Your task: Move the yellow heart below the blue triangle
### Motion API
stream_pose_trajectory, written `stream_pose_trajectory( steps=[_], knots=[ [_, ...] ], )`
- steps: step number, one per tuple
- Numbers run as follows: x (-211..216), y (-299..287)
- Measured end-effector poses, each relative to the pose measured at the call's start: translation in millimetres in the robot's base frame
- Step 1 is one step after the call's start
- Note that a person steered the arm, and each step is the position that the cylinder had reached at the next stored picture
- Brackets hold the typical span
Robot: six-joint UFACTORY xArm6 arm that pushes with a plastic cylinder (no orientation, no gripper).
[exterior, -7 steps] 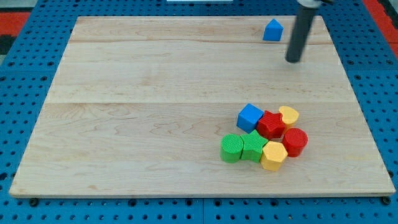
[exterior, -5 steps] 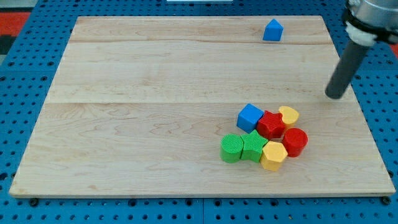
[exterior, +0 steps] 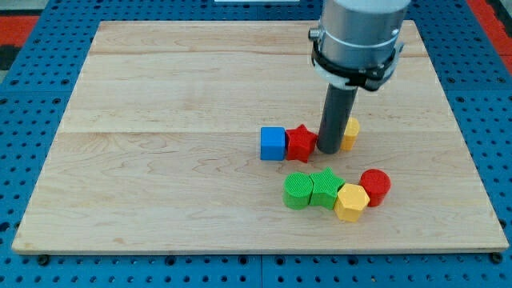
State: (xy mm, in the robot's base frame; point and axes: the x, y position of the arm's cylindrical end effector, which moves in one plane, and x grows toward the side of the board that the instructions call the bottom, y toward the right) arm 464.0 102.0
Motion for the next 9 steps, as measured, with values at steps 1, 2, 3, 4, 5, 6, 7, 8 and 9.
stream_pose_trajectory(
  steps=[1, 2, 3, 4, 5, 6, 7, 8, 9],
  knots=[
    [15.6, 14.3],
    [13.9, 42.5],
    [-11.4, 46.2],
    [-61.6, 44.3],
    [-110.4, 43.1],
    [-96.0, 8.2],
    [-128.4, -55.3],
    [-150.8, -8.2],
    [-146.0, 15.4]
  ],
)
